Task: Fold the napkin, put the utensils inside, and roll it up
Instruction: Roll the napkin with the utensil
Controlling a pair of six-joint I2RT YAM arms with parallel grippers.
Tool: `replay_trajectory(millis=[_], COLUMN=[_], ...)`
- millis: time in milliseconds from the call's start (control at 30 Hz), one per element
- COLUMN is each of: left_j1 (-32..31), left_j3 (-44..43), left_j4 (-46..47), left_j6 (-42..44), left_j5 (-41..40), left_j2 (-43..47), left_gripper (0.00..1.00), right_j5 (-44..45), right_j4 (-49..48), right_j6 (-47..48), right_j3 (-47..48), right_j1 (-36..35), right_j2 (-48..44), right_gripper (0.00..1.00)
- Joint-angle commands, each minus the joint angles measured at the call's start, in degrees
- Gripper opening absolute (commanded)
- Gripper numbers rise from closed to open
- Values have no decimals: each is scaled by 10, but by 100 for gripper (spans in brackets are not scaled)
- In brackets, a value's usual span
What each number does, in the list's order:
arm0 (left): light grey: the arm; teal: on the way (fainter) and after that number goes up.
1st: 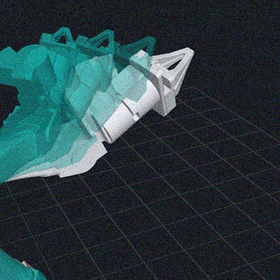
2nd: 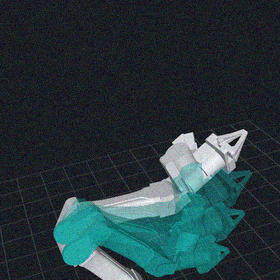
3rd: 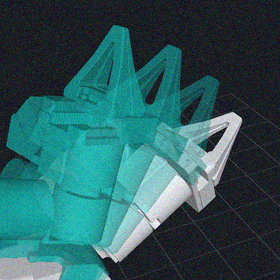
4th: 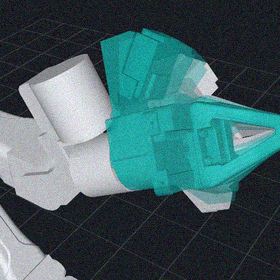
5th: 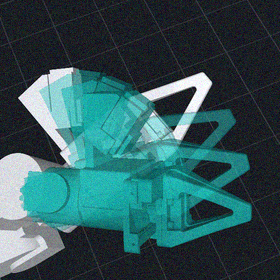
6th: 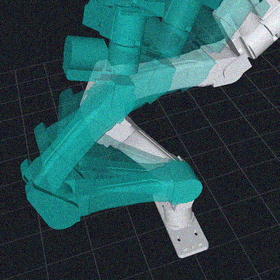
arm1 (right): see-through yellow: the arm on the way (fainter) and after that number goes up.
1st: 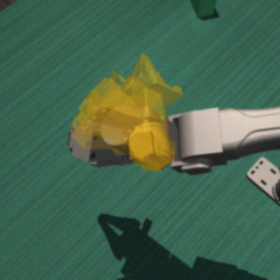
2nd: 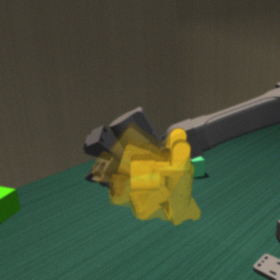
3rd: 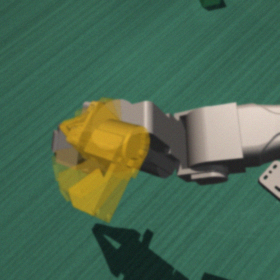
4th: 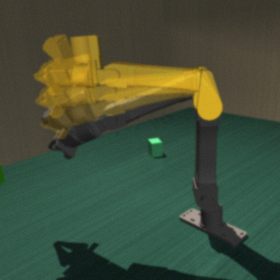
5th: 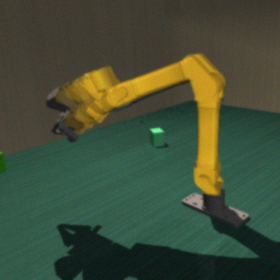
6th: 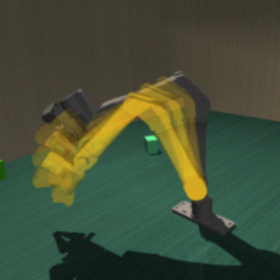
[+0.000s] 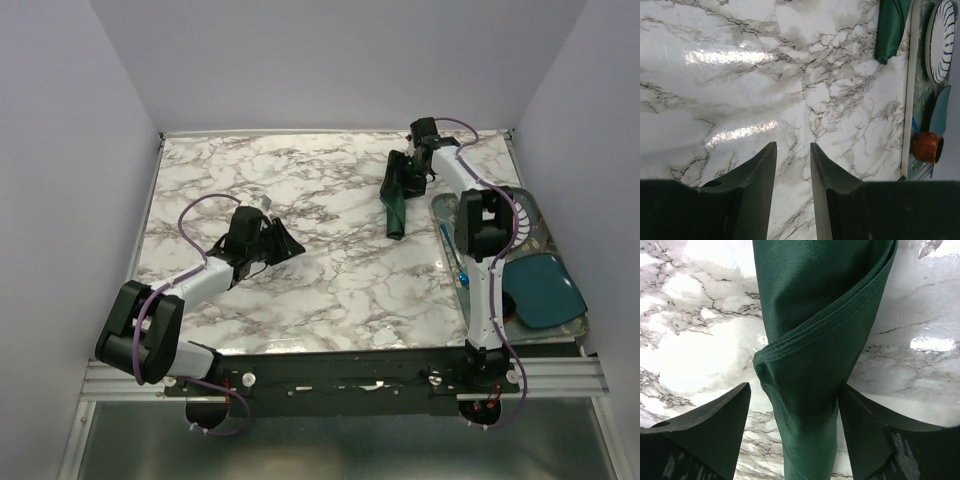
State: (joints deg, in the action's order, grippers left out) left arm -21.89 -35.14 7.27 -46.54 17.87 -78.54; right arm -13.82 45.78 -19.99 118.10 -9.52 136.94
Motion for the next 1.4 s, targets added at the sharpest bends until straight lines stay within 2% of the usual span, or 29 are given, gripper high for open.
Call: replay_trajectory(millis=[0, 333, 500, 633, 833, 900, 933, 1133, 1267, 1367], left_j1=[-3, -3, -3, -6, -18, -18, -19, -23, -22, -23], left_j3=[-6, -16, -27, -41, -91, -122, -134, -237, -295, -324], left_j4=[13, 2, 1, -1, -2, -2, -3, -8, -16, -25], left_j6=[-1, 6, 5, 8, 9, 2, 1, 15, 27, 36], left_j5=[14, 16, 27, 45, 67, 81, 84, 90, 90, 92], left_j2=[1, 4, 6, 19, 54, 65, 80, 115, 120, 119], left_gripper=[42, 42, 42, 43, 44, 44, 44, 48, 52, 53], right_j5=[19, 102, 102, 104, 75, 63, 61, 50, 87, 86], right_j4=[22, 81, 92, 56, -2, -3, -3, -12, -16, -55], right_j6=[26, 71, 93, 118, 114, 113, 111, 94, 99, 102], right_j3=[-2, 4, -41, -134, -297, -314, -324, -349, -334, -350], right_j1=[-1, -5, -9, -32, -50, -50, -50, -49, -49, -49], right_j2=[-17, -103, -177, -289, -513, -595, -619, -759, -800, -840], right_gripper=[80, 87, 87, 87, 88, 88, 100, 100, 100, 100])
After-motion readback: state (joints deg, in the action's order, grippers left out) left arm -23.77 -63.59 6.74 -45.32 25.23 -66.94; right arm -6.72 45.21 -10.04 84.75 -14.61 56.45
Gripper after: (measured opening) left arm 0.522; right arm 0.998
